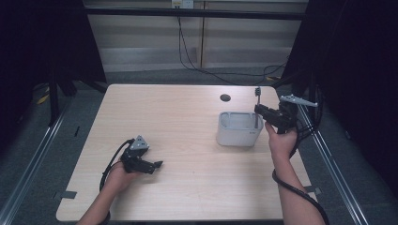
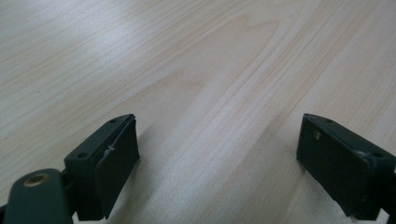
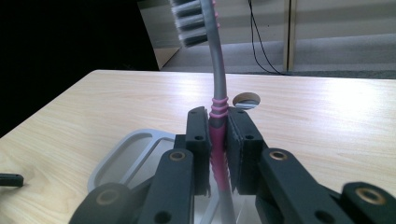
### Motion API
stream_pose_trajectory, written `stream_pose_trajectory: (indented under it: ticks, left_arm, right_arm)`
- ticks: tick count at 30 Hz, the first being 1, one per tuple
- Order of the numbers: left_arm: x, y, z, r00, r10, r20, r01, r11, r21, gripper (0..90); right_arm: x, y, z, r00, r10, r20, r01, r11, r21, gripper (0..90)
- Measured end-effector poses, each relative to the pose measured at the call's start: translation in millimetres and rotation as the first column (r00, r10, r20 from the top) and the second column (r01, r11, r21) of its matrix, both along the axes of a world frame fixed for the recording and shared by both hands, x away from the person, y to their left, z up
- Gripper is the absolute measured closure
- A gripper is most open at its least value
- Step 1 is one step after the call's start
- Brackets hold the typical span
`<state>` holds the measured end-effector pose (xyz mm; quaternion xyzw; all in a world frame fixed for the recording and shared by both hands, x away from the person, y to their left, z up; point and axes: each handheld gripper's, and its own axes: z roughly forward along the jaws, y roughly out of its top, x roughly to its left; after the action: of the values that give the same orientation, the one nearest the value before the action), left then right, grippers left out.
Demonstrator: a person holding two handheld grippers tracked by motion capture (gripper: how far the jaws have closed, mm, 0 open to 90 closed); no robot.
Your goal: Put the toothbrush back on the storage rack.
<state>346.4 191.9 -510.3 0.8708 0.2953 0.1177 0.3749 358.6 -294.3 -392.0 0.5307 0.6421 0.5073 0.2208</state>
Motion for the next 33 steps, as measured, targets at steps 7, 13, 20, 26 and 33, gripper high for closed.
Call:
stream_pose_trajectory:
  ticks: [7,13,20,26,33]
  left_arm:
    - [0.0,0.1,0.1,1.0000,-0.001,0.000,0.001,1.0000,0.002,12.3]
    - [-0.1,0.1,0.1,1.0000,0.000,0.000,0.000,1.0000,0.002,12.3]
    - [-0.1,0.0,0.0,1.0000,0.000,0.001,0.000,1.0000,0.001,12.3]
    - [-0.1,0.0,0.1,1.0000,0.000,0.001,0.000,1.0000,0.001,12.3]
    - [-0.2,-0.1,0.0,1.0000,0.002,0.001,-0.002,1.0000,0.000,12.3]
  right_arm:
    - [-3.8,-0.8,-0.5,1.0000,0.005,-0.003,-0.005,1.000,-0.011,80.0]
    - [-6.8,-2.7,-3.5,1.0000,0.001,-0.006,-0.001,1.000,-0.009,79.9]
    - [-9.0,-3.3,-5.3,0.9999,-0.001,-0.012,0.000,1.000,-0.017,79.8]
    - [-11.7,-5.0,-5.6,0.9999,0.002,-0.012,-0.002,1.000,-0.018,79.7]
    - [-15.3,-6.3,-9.6,0.9998,0.000,-0.020,-0.001,1.000,-0.023,79.6]
